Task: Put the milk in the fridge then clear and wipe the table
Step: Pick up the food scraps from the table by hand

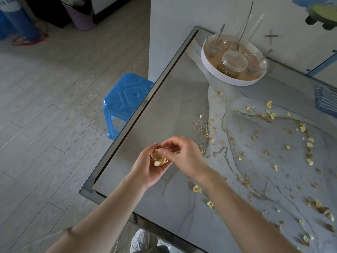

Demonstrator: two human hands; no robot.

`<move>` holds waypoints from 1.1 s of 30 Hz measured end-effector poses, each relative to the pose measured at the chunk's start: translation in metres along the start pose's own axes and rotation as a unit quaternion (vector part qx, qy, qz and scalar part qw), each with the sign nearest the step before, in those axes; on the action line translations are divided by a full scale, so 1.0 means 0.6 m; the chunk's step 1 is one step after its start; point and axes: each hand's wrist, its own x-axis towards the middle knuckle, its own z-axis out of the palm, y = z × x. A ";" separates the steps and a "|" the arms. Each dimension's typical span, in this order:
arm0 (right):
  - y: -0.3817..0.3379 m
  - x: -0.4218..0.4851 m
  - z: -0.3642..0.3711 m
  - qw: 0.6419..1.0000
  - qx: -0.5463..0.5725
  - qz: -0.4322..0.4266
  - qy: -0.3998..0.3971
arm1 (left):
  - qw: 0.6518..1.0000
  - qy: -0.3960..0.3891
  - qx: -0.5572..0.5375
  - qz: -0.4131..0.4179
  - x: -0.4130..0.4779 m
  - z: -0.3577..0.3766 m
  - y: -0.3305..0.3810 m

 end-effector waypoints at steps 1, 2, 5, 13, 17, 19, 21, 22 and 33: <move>0.003 0.005 -0.004 1.000 -0.006 -0.006 0.023 | 1.000 0.007 -0.017 0.000 0.000 -0.001 0.003; 0.009 0.010 -0.010 0.999 -0.012 -0.005 0.049 | 0.999 0.015 -0.035 -0.001 0.000 -0.004 0.006; 0.035 0.027 -0.015 0.995 -0.066 0.027 0.068 | 0.997 0.026 -0.067 0.000 -0.001 -0.015 0.019; 0.053 0.041 0.024 0.959 -0.262 -0.041 -0.099 | 0.995 0.037 -0.088 0.034 -0.001 -0.028 0.036; 0.065 0.035 0.015 0.955 -0.283 -0.037 -0.078 | 0.996 0.038 -0.071 0.032 0.000 -0.030 0.033; 0.072 0.031 0.009 0.949 -0.305 -0.027 -0.074 | 0.997 0.037 -0.060 0.029 0.001 -0.031 0.030; 0.075 0.027 0.001 0.948 -0.311 -0.013 -0.069 | 0.998 0.040 -0.047 0.024 0.001 -0.029 0.026; 0.075 0.024 -0.005 0.956 -0.288 0.001 -0.060 | 0.998 0.043 -0.038 0.020 0.002 -0.027 0.023; 0.049 -0.051 -0.047 1.000 -0.021 0.013 0.016 | 0.998 0.013 0.015 -0.060 0.001 0.019 -0.052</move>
